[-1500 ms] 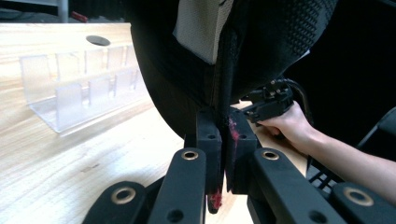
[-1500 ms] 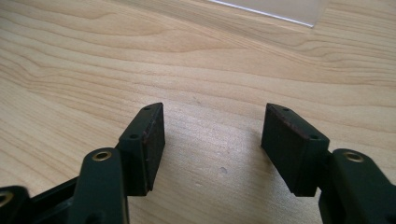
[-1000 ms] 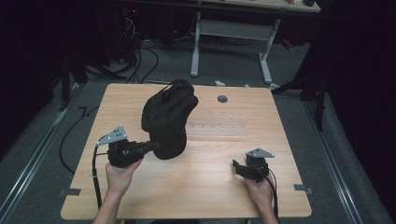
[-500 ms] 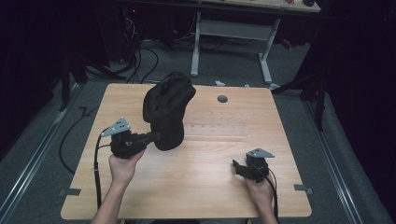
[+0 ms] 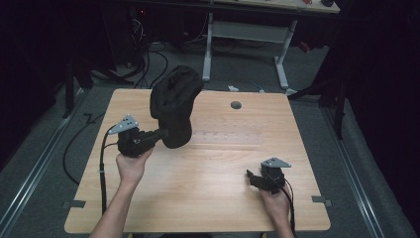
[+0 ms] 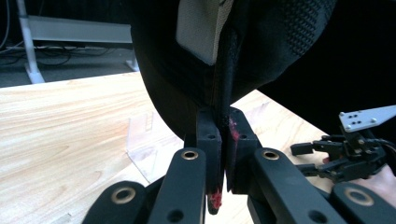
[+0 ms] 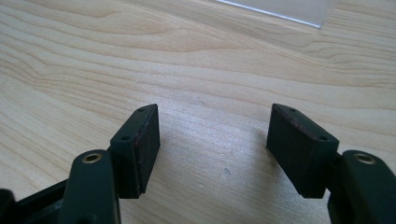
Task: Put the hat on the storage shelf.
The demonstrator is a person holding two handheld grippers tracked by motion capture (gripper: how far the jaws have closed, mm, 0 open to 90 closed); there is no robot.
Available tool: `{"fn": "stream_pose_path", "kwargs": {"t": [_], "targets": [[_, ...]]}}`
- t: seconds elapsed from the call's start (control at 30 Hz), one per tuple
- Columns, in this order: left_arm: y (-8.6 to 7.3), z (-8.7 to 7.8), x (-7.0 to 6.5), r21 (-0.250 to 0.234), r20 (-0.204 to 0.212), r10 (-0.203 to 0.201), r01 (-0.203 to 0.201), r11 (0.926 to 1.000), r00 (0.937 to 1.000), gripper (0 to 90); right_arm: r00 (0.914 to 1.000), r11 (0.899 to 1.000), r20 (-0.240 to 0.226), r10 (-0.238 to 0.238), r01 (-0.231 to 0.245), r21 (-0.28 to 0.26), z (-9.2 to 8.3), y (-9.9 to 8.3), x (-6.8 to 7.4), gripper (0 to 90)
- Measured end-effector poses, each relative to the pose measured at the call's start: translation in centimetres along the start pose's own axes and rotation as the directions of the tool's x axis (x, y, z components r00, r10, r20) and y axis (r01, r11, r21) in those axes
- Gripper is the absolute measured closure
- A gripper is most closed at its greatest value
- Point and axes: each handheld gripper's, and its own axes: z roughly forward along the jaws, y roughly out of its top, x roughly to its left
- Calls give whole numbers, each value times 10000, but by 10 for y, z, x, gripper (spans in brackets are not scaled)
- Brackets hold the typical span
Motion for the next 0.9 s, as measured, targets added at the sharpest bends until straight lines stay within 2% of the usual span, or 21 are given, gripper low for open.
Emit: {"fn": "stream_pose_path", "kwargs": {"t": [0.13, 0.43, 0.53, 0.9], "targets": [[2, 6, 3, 17, -177, 13, -12, 10000, 9998, 864, 10000, 10000, 7, -6, 6, 2, 0, 0, 0, 348], [4, 19, 6, 69, -248, -17, 18, 10000, 9997, 865, 10000, 10000, 4, -11, 11, -2, 0, 0, 0, 347], [5, 24, 6, 149, -384, 143, -137, 9998, 9992, 864, 10000, 10000, 0, 0, 0, 1, 0, 0, 0, 347], [4, 40, 10, 126, -510, 237, -231, 9997, 9984, 863, 10000, 10000, 0, -2, 2, -1, 0, 0, 0, 347]]}}
